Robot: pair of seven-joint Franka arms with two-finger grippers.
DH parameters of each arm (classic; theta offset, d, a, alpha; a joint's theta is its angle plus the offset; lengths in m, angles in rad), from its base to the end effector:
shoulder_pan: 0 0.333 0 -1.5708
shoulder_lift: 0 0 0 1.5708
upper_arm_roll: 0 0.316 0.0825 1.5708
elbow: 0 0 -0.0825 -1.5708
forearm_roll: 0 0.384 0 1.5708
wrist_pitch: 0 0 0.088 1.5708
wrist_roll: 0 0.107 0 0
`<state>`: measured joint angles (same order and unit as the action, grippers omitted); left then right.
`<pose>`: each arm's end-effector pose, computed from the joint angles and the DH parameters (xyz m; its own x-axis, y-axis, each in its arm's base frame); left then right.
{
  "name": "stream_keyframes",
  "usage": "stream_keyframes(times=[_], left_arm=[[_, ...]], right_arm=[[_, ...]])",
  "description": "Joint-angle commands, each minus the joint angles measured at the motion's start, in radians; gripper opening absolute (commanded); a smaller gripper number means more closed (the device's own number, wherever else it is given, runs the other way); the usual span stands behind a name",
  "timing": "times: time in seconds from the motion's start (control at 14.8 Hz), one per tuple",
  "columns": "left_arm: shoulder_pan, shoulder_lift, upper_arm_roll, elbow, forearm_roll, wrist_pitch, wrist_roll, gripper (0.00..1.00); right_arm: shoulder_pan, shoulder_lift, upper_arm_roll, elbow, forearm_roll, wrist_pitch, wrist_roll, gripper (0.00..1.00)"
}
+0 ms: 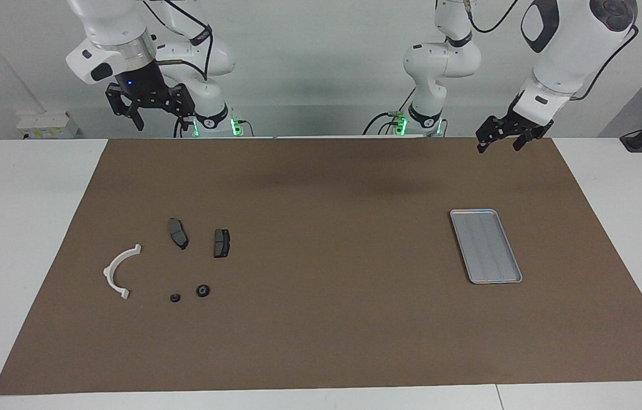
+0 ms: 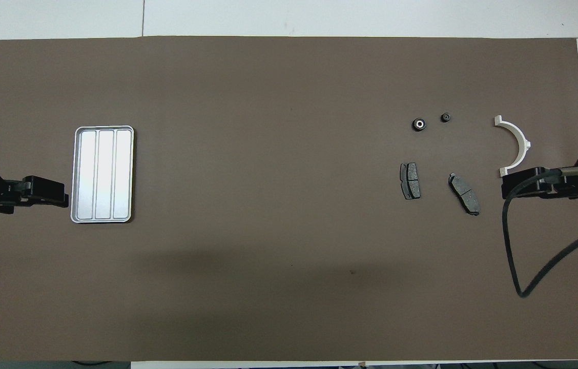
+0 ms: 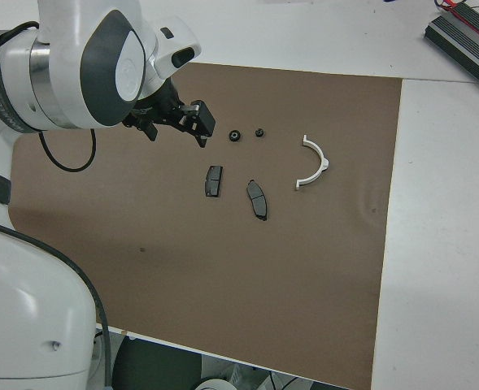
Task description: Pick bearing gear from pile to tray
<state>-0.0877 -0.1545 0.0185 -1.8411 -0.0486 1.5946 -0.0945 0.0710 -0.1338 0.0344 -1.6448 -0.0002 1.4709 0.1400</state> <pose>0.5002 -0.0392 0.5810 0.9950 0.0262 -0.0963 0.0304 -0.9986 0.0422 0.4987 0.0541 0.6520 0.9986 -0.0352 -0.0391 -0.0348 -0.9993 0.0103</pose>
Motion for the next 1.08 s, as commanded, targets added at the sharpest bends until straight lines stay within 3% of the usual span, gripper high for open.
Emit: stream_keyframes(times=[0.0,0.68,0.88,1.02], left_arm=[[-0.014,-0.031,0.001,-0.032,0.013,0.01,-0.007,1.0],[-0.015,-0.031,0.0,-0.036,0.013,0.038,0.009,1.0],[-0.017,-0.033,0.0,-0.036,0.013,0.027,0.004,1.0],[-0.017,-0.031,0.0,-0.036,0.013,0.034,-0.005,1.0]], right_arm=[[-0.013,-0.009,0.001,-0.001,0.026,0.006,-0.01,1.0],[-0.011,-0.009,0.001,-0.001,0.026,0.006,-0.011,1.0],[-0.01,-0.009,0.001,-0.003,0.026,0.009,-0.097,1.0],[-0.011,-0.009,0.001,-0.016,0.026,0.063,-0.102,1.0]])
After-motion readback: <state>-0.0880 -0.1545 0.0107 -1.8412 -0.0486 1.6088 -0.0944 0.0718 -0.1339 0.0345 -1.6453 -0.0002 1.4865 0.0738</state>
